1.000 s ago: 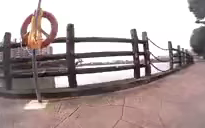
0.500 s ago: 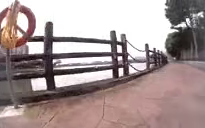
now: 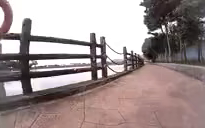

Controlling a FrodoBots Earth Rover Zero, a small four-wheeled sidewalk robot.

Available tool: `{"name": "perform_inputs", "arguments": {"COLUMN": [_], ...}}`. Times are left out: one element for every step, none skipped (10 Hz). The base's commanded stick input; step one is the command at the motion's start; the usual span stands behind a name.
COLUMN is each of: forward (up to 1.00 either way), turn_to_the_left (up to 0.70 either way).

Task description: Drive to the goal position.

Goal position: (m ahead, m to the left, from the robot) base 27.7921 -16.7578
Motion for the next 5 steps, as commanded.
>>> {"name": "perform_inputs", "arguments": {"forward": [0.00, 0.00, 0.00, 0.00, 0.00], "turn_to_the_left": [-1.00, -1.00, -1.00, -1.00, -1.00]}}
